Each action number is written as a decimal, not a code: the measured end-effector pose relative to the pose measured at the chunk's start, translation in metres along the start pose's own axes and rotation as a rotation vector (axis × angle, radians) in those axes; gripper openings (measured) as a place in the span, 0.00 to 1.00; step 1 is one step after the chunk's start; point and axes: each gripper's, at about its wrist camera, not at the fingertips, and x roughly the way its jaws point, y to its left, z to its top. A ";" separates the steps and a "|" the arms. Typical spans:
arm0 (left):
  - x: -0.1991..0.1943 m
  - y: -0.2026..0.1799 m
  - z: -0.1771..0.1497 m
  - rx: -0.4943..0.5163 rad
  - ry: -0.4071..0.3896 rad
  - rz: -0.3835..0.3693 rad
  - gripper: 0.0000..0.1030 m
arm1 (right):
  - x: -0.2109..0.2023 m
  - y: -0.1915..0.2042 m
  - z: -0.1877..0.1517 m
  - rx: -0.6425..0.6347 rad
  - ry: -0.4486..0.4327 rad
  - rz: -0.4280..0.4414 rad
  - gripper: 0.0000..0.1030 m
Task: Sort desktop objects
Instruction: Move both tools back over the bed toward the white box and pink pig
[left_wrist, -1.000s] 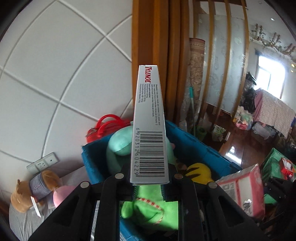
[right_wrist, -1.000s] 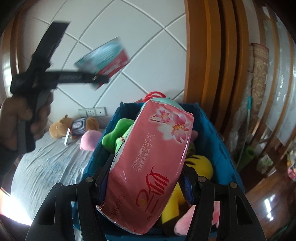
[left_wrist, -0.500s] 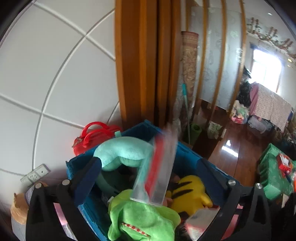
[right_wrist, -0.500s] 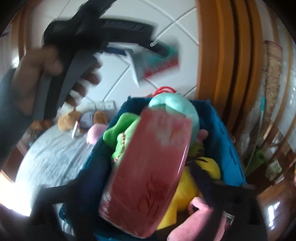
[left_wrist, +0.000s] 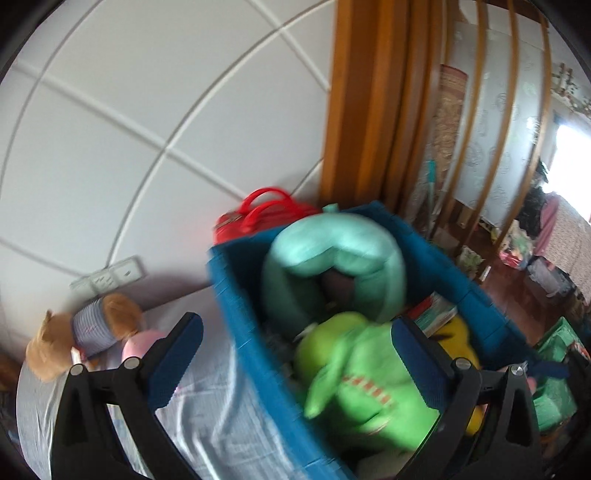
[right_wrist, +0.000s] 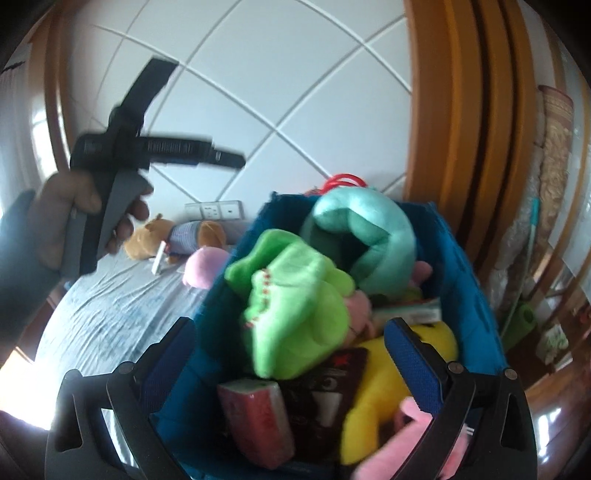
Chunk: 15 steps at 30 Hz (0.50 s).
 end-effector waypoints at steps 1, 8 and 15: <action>-0.003 0.011 -0.007 -0.016 0.003 0.009 1.00 | 0.004 0.009 0.003 -0.010 0.002 0.010 1.00; -0.017 0.145 -0.084 -0.140 0.042 0.138 1.00 | 0.032 0.083 0.018 -0.079 0.020 0.045 1.00; -0.012 0.308 -0.162 -0.236 0.083 0.239 1.00 | 0.083 0.178 0.023 -0.088 0.058 0.026 1.00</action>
